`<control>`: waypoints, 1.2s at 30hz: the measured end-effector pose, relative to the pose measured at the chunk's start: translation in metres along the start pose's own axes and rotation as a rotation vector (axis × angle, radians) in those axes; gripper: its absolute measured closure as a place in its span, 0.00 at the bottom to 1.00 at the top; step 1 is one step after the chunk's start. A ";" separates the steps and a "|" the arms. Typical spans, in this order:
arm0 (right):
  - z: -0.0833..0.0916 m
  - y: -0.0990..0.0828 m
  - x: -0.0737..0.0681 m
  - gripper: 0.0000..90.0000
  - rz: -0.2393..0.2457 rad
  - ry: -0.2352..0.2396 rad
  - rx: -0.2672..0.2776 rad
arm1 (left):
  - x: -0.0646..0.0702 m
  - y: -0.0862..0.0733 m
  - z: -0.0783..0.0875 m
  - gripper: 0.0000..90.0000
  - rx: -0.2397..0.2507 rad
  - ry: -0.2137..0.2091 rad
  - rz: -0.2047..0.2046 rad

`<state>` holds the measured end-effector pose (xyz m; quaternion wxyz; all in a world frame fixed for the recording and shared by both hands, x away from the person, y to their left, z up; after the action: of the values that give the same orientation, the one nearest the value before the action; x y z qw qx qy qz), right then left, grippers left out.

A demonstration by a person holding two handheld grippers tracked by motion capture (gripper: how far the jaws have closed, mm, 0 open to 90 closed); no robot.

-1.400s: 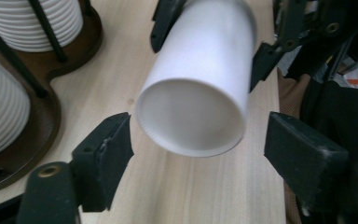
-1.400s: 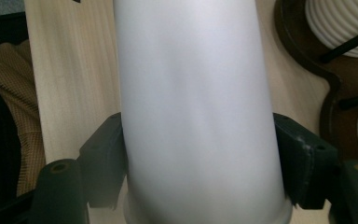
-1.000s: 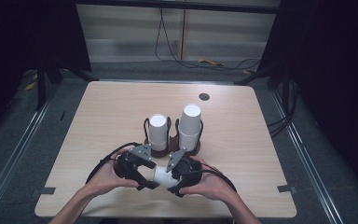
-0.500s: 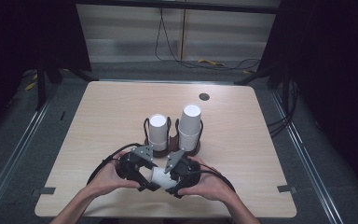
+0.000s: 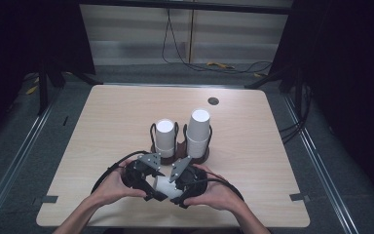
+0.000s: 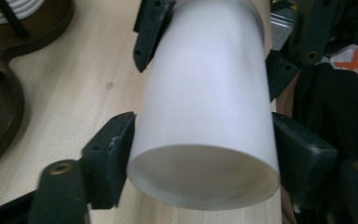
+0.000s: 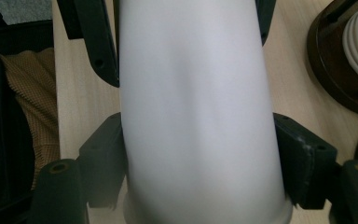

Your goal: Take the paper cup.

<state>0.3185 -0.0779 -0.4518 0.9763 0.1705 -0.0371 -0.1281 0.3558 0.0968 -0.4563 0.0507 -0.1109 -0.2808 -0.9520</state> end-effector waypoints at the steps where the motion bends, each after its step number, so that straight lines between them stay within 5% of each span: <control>1: 0.000 0.000 0.000 0.30 0.005 0.001 0.003 | 0.000 0.000 -0.001 0.33 -0.006 -0.004 0.002; 11: -0.001 0.001 -0.001 0.30 0.025 0.010 0.005 | 0.002 0.001 -0.002 0.35 -0.027 -0.010 -0.011; 12: -0.001 0.001 -0.001 0.30 0.021 0.007 0.004 | 0.002 0.001 0.000 0.35 -0.051 0.016 -0.013; 13: -0.001 0.001 -0.001 0.30 0.022 0.007 0.005 | 0.002 0.001 -0.002 0.35 -0.004 -0.007 -0.011; 20: 0.000 0.001 -0.001 0.29 0.002 0.012 -0.002 | 0.003 0.000 -0.002 0.36 -0.001 -0.001 -0.010; 36: 0.006 -0.009 0.005 0.18 -0.038 0.038 0.087 | 0.002 0.000 0.000 0.36 -0.004 -0.008 0.001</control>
<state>0.3206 -0.0891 -0.4487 0.9658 0.2161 -0.0207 -0.1417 0.3542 0.0969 -0.4559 0.0500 -0.1148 -0.2793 -0.9520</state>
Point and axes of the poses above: each handheld gripper's, and its own axes: z roughly backward along the jaws, y roughly out of its top, x roughly to its right, the point moved 1 cm from there along -z, roughly forward along the jaws, and after that the axes turned 9 degrees about -x, right-handed, at the moved point
